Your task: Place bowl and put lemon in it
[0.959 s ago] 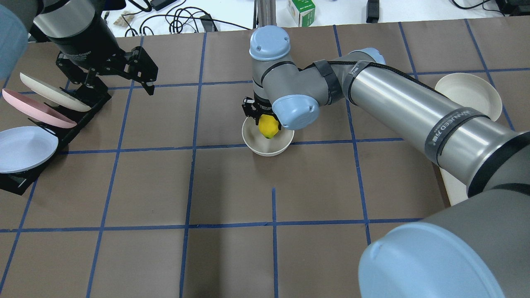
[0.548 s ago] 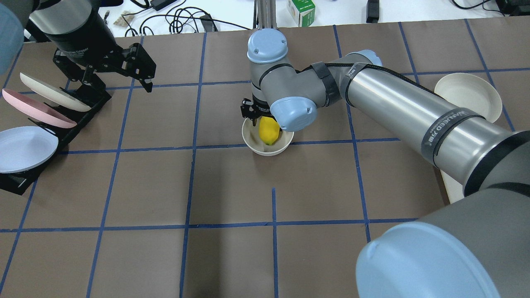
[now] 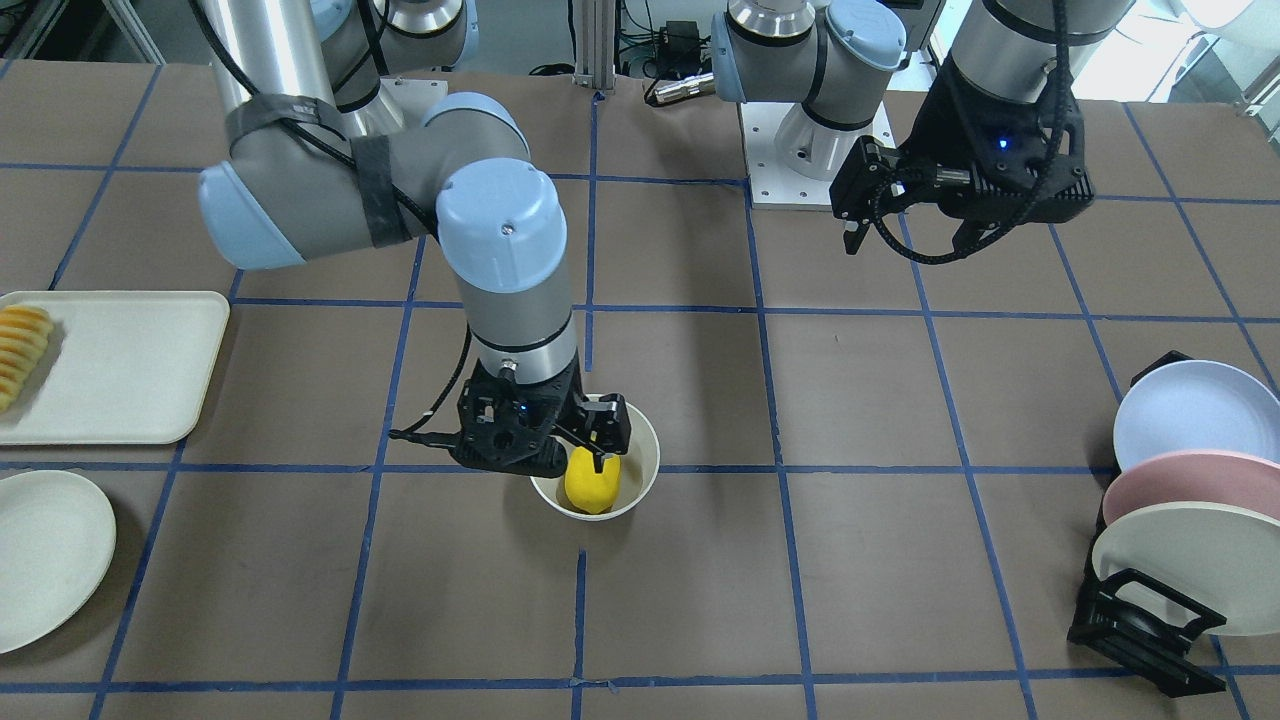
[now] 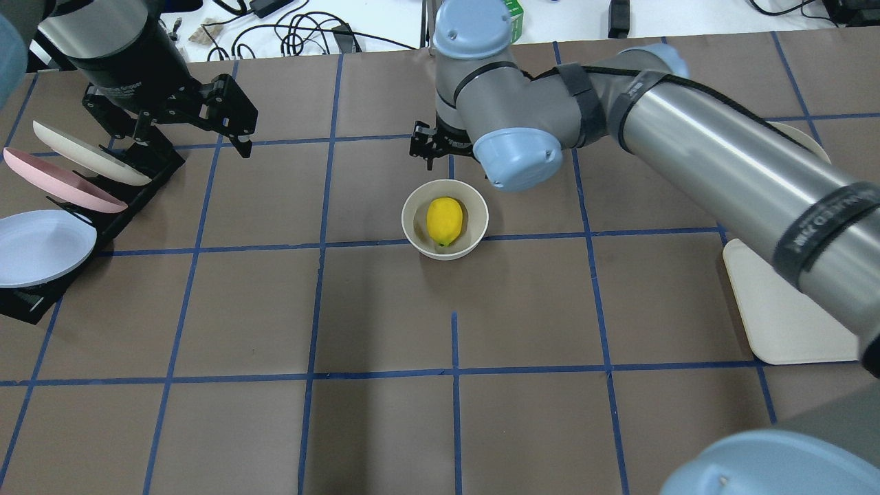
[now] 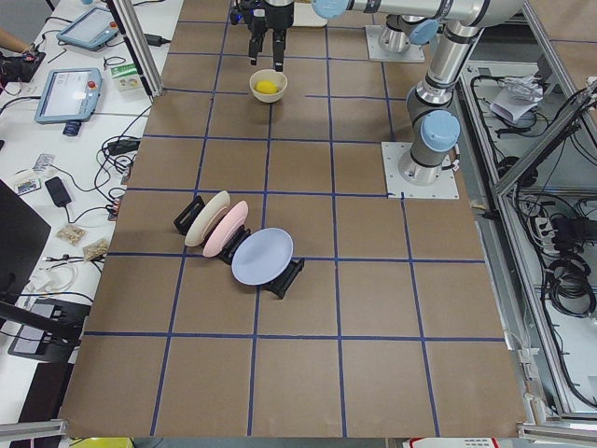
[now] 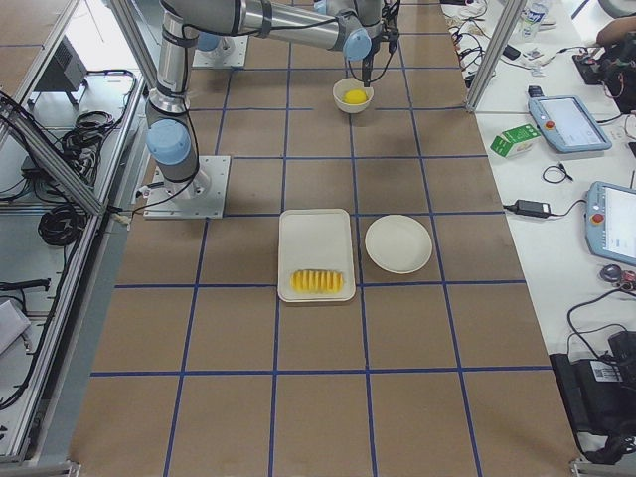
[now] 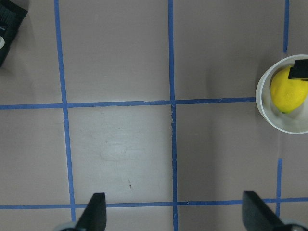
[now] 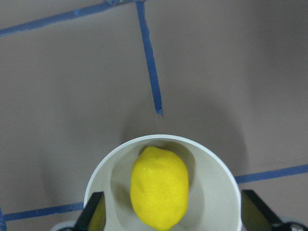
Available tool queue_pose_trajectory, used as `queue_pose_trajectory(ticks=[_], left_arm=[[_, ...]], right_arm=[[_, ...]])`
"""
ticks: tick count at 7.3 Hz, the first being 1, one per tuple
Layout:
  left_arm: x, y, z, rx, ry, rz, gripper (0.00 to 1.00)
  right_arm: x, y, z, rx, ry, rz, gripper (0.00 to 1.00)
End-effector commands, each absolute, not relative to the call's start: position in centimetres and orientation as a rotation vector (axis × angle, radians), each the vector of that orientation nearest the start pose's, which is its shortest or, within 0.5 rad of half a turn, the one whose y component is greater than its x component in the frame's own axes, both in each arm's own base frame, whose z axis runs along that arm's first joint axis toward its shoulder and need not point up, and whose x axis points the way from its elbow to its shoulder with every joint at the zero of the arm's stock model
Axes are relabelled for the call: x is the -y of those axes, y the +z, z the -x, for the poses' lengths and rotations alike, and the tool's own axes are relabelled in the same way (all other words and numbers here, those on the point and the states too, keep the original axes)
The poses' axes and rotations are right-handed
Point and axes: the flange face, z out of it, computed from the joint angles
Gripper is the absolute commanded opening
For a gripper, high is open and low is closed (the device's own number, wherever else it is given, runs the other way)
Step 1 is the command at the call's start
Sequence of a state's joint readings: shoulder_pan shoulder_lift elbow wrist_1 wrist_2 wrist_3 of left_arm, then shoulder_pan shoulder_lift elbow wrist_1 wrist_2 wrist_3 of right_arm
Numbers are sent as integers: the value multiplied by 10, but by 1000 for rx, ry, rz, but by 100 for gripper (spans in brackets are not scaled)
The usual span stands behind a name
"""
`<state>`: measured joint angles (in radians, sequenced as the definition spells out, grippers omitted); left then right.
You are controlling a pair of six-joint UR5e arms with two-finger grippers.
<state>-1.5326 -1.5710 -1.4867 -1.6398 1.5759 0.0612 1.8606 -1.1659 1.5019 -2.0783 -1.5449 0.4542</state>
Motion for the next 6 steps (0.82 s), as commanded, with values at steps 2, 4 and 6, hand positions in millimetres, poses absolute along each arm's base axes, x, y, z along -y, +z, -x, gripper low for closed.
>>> queue_pose_trajectory(ticks=[2, 4, 6], left_arm=[[492, 529, 120, -3138, -41, -50, 100], [490, 532, 119, -3132, -47, -50, 100], [491, 531, 118, -3136, -48, -46, 100]], right_arm=[[578, 419, -204, -3088, -145, -164, 100], [551, 455, -170, -3102, -69, -142, 100], [536, 467, -142, -3111, -21, -205, 100]])
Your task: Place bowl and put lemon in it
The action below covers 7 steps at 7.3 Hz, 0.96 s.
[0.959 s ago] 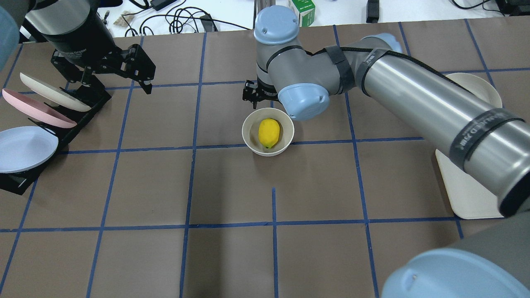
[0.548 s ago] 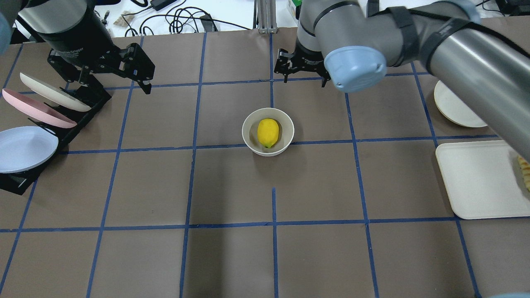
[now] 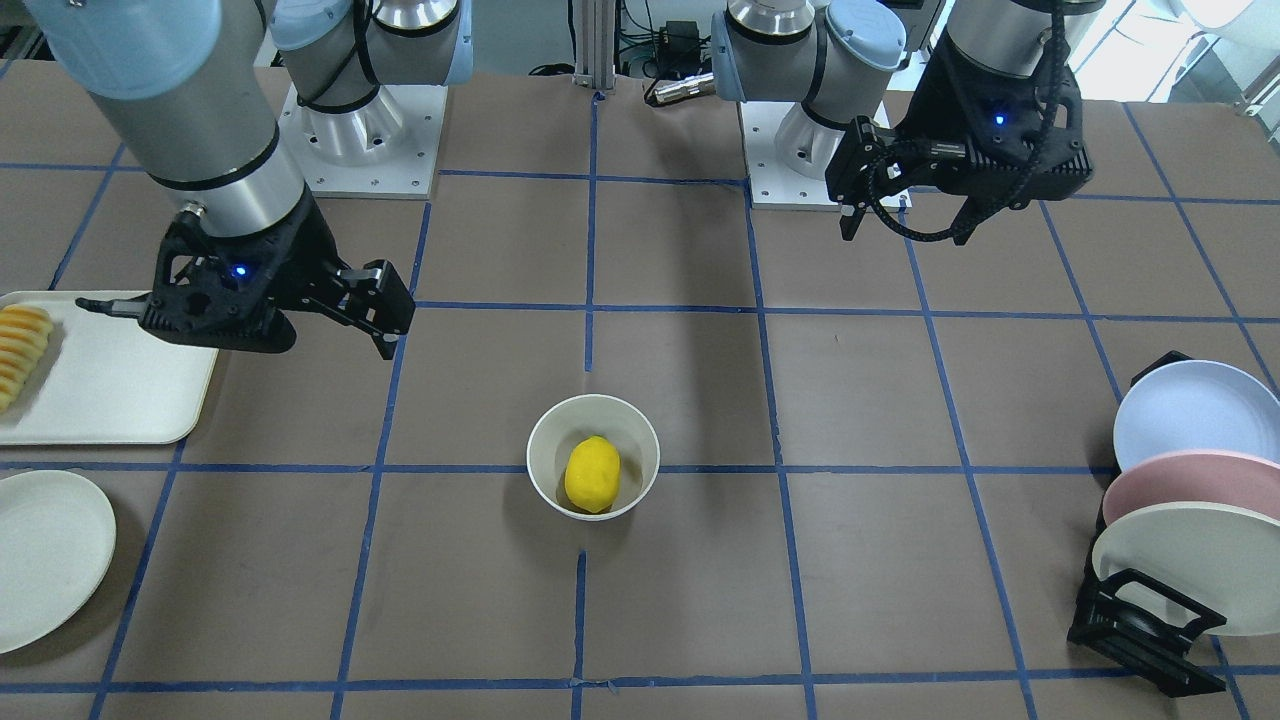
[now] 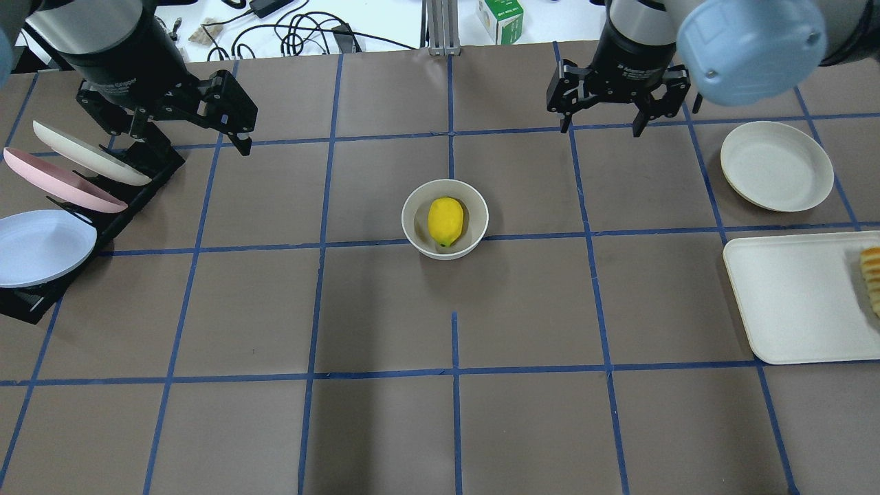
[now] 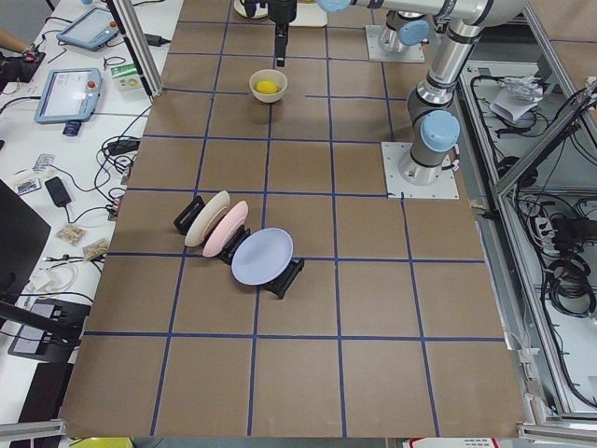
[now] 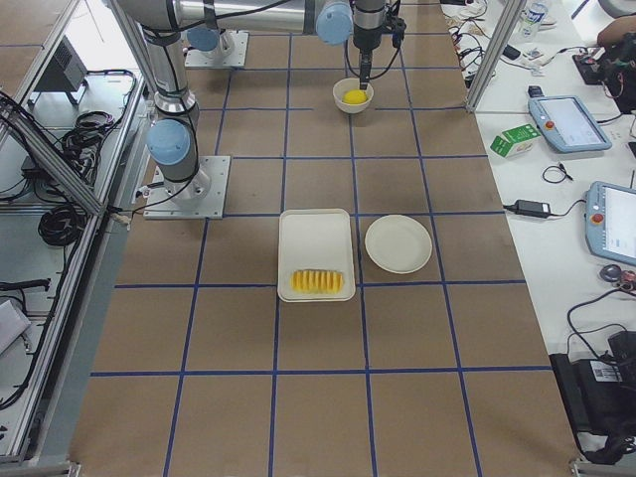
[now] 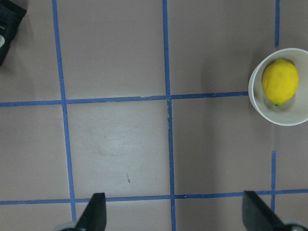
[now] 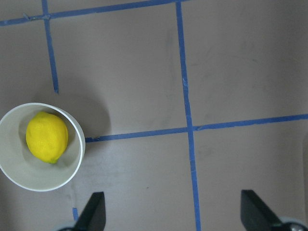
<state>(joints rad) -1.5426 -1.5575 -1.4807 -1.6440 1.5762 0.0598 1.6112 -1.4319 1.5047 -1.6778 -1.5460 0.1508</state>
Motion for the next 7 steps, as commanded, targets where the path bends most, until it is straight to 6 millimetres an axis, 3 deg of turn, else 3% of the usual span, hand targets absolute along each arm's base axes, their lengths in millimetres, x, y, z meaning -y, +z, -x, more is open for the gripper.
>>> queue_pose_trajectory(ticks=[1, 4, 7], left_arm=[[491, 530, 119, -3135, -43, -48, 100], [491, 528, 118, -3134, -24, -48, 100], [490, 529, 118, -3134, -28, -43, 100]], right_arm=[[532, 471, -143, -3101, -27, -207, 100], [532, 469, -136, -3120, -20, -158, 100], [520, 473, -132, -3135, 53, -161, 100]])
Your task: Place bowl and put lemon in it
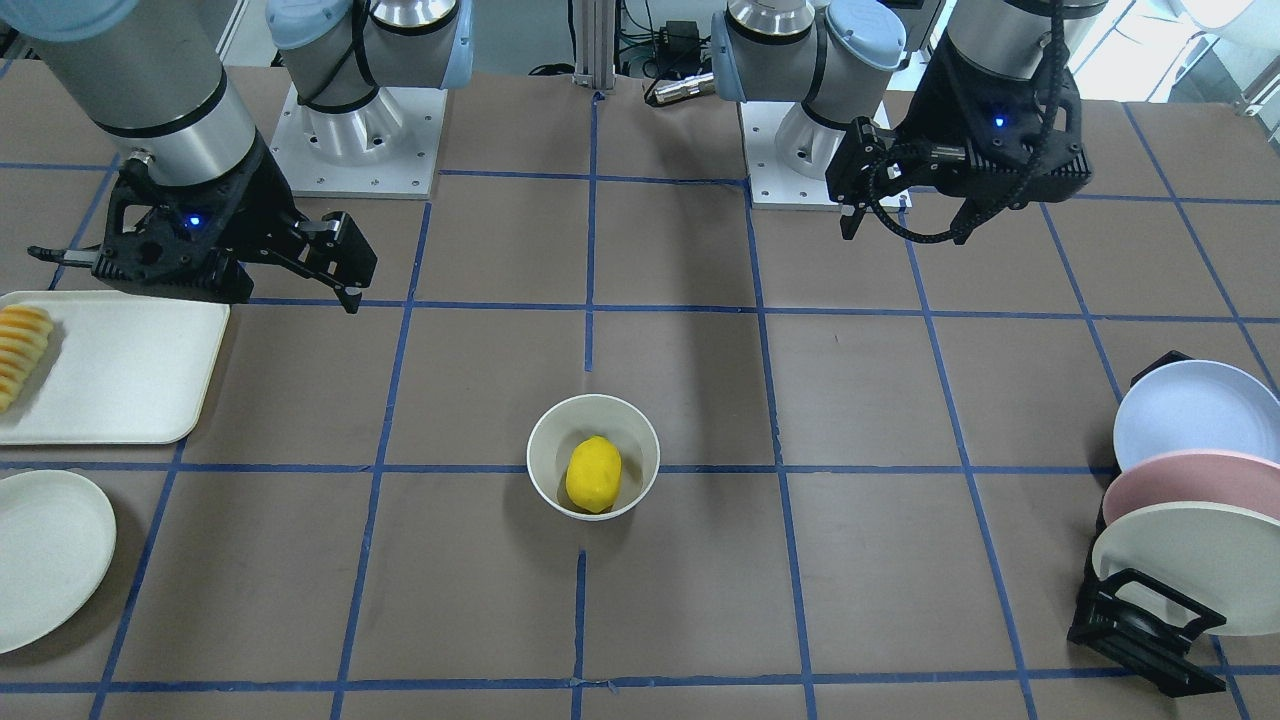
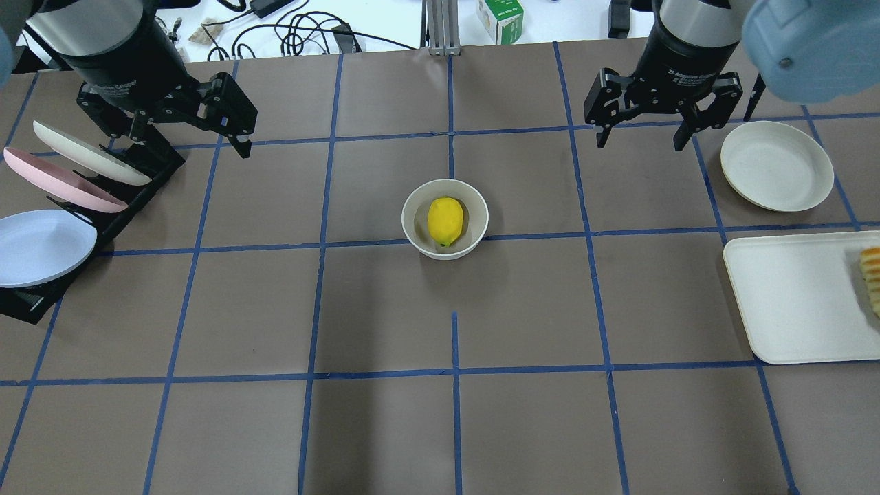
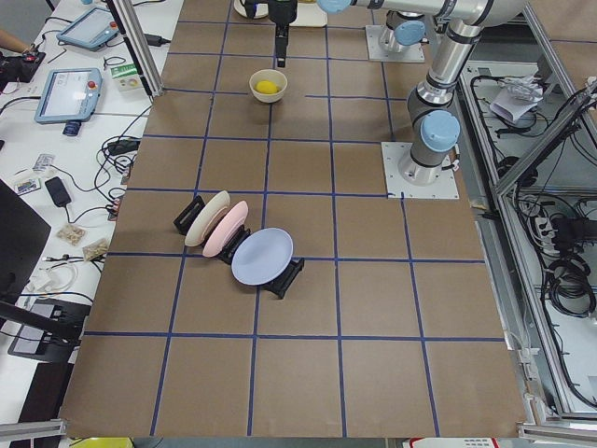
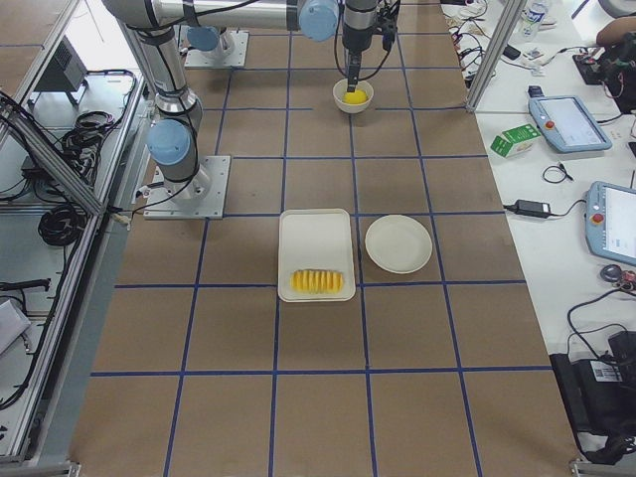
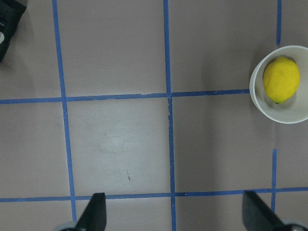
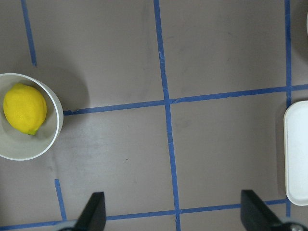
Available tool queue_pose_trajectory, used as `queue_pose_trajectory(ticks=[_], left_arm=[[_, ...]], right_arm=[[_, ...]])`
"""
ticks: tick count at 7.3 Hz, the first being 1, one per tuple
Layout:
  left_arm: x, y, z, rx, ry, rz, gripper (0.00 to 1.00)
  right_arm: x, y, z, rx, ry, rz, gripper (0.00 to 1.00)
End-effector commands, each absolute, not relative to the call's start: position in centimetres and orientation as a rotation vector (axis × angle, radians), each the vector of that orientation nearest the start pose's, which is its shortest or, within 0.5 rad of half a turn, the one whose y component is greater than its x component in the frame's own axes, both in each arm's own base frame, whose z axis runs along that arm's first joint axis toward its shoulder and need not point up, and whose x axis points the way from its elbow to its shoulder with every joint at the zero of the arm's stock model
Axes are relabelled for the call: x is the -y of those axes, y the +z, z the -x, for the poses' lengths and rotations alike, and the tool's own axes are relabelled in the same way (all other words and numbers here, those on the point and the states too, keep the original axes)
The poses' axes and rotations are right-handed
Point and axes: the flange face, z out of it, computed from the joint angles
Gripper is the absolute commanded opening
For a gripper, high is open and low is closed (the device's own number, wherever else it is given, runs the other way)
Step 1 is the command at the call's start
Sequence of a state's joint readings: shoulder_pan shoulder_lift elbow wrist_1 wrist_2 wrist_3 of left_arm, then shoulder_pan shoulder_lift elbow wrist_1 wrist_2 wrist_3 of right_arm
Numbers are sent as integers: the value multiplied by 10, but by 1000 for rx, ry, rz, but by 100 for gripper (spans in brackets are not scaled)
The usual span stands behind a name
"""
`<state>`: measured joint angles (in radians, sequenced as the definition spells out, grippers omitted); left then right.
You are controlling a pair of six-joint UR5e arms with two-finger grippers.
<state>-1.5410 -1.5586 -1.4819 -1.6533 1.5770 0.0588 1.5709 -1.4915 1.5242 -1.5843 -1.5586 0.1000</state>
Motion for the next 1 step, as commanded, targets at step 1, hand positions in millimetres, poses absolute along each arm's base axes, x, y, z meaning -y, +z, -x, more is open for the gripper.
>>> queue_pose_trajectory(ticks=[1], left_arm=[[493, 526, 117, -3136, -17, -43, 100]], right_arm=[[517, 475, -128, -3154, 62, -167, 100]])
